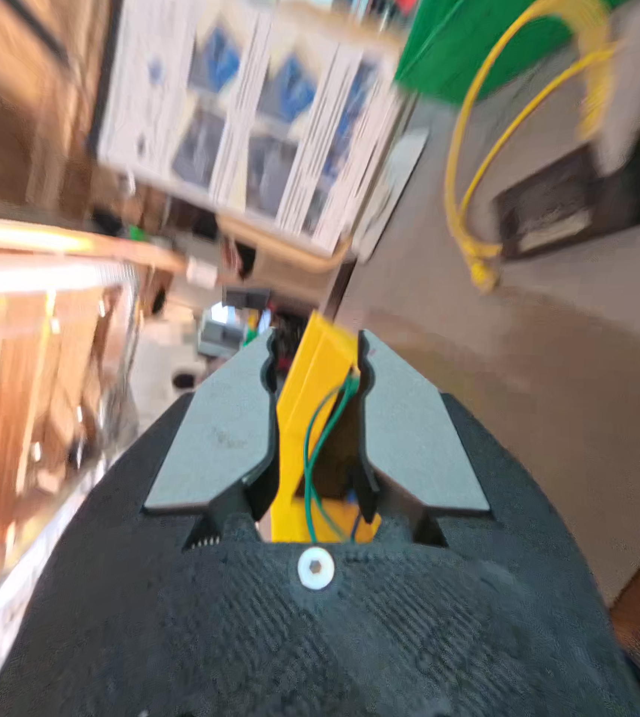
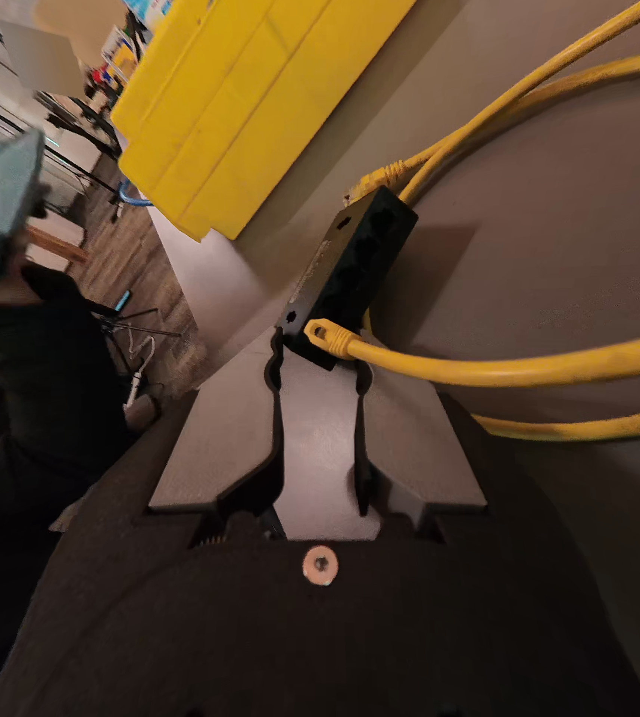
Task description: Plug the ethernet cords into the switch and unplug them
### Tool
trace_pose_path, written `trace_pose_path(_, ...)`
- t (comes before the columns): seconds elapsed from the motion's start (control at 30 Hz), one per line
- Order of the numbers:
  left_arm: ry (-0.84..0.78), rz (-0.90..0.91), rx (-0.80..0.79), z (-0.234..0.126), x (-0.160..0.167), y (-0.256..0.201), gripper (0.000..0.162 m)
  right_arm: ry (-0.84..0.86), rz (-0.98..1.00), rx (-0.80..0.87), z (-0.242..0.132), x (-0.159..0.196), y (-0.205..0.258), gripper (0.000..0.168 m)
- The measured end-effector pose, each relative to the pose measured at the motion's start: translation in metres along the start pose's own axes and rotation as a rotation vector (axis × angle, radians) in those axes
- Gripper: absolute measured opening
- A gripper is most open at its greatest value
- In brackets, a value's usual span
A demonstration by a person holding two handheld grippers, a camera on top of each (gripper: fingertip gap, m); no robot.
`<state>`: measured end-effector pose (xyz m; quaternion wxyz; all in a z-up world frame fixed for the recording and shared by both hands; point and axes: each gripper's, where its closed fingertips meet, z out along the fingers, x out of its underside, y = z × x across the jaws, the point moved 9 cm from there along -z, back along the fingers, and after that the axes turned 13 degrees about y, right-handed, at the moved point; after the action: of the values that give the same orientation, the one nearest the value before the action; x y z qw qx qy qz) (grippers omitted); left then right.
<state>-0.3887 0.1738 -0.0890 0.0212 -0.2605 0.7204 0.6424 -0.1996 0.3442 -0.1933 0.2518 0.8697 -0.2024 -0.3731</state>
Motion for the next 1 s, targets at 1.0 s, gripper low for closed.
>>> trace_pose_path(1.0, 0.375, 0.132, 0.196, 0.132, 0.08, 0.008, 0.003, 0.115, -0.216, 0.271, -0.128, 0.016, 0.041, 0.058)
